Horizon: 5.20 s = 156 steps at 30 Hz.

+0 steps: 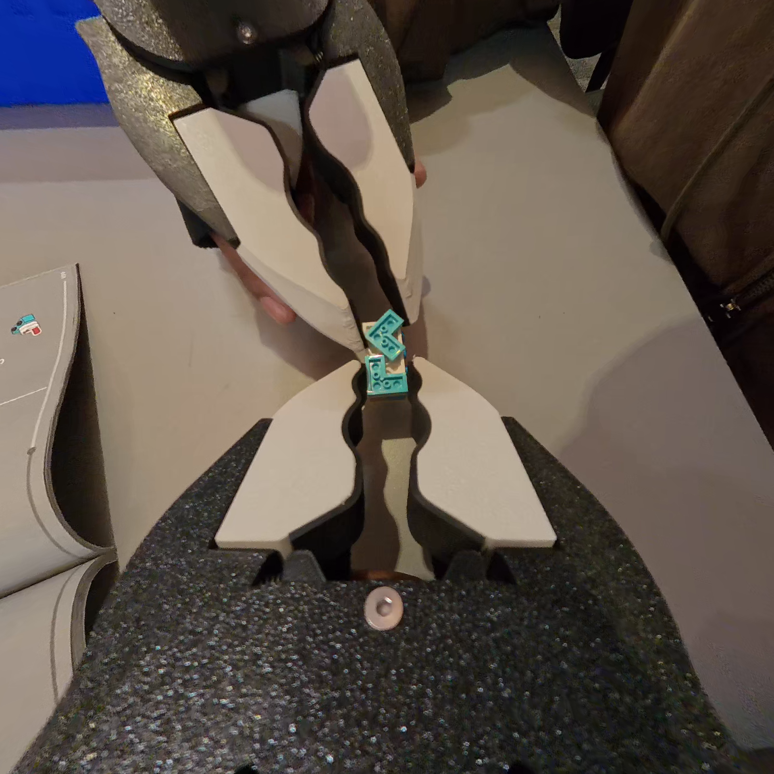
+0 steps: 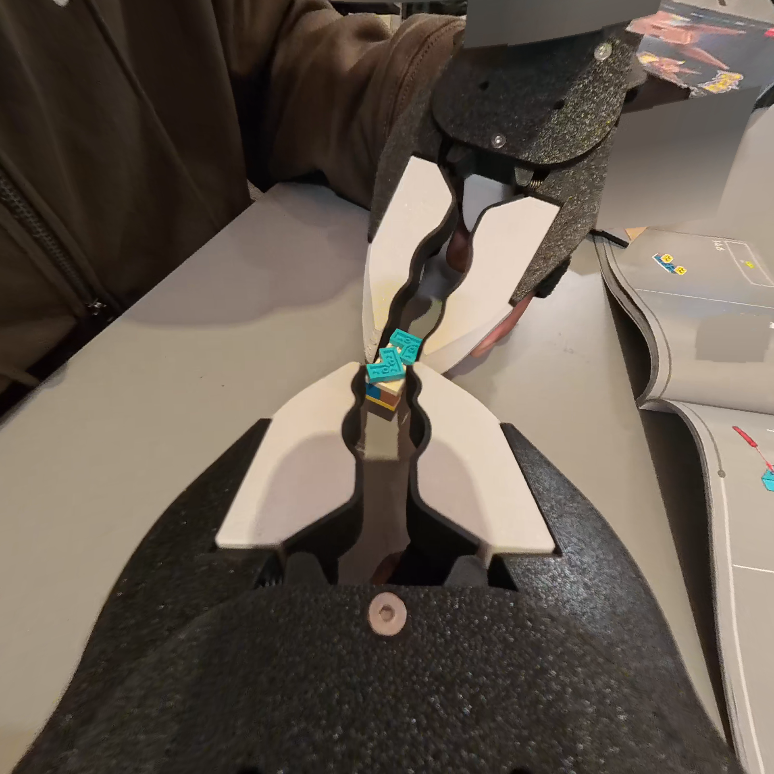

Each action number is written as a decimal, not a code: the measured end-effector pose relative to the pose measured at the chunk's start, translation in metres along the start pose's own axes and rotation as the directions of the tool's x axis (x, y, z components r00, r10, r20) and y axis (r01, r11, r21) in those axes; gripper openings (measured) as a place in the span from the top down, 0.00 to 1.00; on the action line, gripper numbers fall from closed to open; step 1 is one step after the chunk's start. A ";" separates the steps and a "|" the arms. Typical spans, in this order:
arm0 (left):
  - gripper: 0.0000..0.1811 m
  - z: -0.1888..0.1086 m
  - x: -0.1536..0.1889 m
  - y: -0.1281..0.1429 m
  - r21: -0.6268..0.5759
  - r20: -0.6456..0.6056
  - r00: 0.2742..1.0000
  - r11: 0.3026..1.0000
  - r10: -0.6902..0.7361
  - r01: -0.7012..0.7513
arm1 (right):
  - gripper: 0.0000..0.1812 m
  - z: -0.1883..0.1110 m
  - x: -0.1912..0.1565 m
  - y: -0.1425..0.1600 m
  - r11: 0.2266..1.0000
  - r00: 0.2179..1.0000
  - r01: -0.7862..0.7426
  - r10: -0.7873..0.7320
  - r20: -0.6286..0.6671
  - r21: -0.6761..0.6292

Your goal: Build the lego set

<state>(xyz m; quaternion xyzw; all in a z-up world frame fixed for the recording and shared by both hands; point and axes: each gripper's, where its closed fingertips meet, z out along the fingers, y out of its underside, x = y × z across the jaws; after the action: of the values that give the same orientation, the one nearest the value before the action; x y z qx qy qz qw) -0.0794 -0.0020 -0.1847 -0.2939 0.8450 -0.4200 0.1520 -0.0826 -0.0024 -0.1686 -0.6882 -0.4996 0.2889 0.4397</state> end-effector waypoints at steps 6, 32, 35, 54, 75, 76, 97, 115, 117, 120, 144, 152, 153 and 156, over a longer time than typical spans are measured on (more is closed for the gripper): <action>0.90 -0.002 -0.006 0.004 -0.007 0.026 0.999 1.000 -0.030 0.030 | 0.90 -0.001 0.006 0.003 1.000 0.996 -0.008 0.006 -0.087 -0.020; 0.90 -0.005 -0.021 0.009 -0.012 0.097 0.992 0.996 -0.084 0.085 | 0.86 -0.004 0.026 0.010 0.979 0.936 -0.196 0.171 -0.307 -0.052; 0.90 -0.005 -0.021 0.009 -0.011 0.096 0.992 0.996 -0.085 0.087 | 0.84 -0.004 0.025 0.009 0.982 0.937 -0.182 0.159 -0.312 -0.046; 0.90 -0.006 -0.022 0.008 -0.010 0.103 0.991 0.997 -0.081 0.083 | 0.90 -0.002 0.027 0.005 0.983 0.925 -0.183 0.166 -0.341 -0.017; 0.90 -0.007 -0.023 0.007 -0.005 0.105 0.991 0.997 -0.080 0.081 | 0.88 -0.004 0.029 -0.001 0.985 0.918 -0.171 0.164 -0.362 0.012; 0.90 -0.007 -0.023 0.007 -0.005 0.104 0.991 0.997 -0.080 0.081 | 0.88 -0.004 0.029 -0.001 0.985 0.917 -0.171 0.163 -0.364 0.011; 0.90 -0.016 -0.028 0.005 0.020 0.117 0.985 0.992 -0.123 0.122 | 0.72 -0.014 0.039 0.008 0.916 0.800 0.341 -0.400 -0.447 -0.211; 0.90 -0.015 -0.019 0.002 0.028 0.058 0.987 0.988 -0.150 0.149 | 0.74 0.005 0.032 0.001 0.554 0.399 0.679 -0.829 -0.391 -0.482; 0.90 -0.015 -0.019 0.002 0.031 0.054 0.987 0.988 -0.151 0.149 | 0.77 0.006 0.031 0.001 0.536 0.381 0.684 -0.841 -0.385 -0.494; 0.90 -0.015 -0.018 0.001 0.034 0.048 0.987 0.988 -0.154 0.153 | 0.84 0.008 0.033 0.003 0.515 0.359 0.684 -0.854 -0.376 -0.517; 0.90 -0.012 -0.013 -0.002 0.061 -0.035 0.968 0.967 -0.247 0.249 | 0.86 0.007 0.029 0.005 0.525 0.425 0.665 -0.851 -0.308 -0.531; 0.90 -0.011 -0.013 -0.002 0.072 -0.050 0.966 0.964 -0.255 0.258 | 0.86 0.006 0.028 0.005 0.494 0.395 0.678 -0.869 -0.297 -0.543; 0.90 -0.011 -0.012 -0.003 0.073 -0.052 0.966 0.963 -0.255 0.258 | 0.86 0.006 0.028 0.005 0.492 0.393 0.680 -0.870 -0.297 -0.544; 0.90 -0.011 -0.012 -0.004 0.078 -0.057 0.965 0.962 -0.257 0.261 | 0.86 0.006 0.028 0.004 0.494 0.396 0.679 -0.870 -0.296 -0.543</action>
<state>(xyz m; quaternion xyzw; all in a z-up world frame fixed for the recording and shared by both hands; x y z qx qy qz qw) -0.0743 0.0109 -0.1749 -0.3852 0.7840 -0.4786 0.0885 -0.0763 0.0253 -0.1739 -0.4819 -0.6608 -0.2494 0.5186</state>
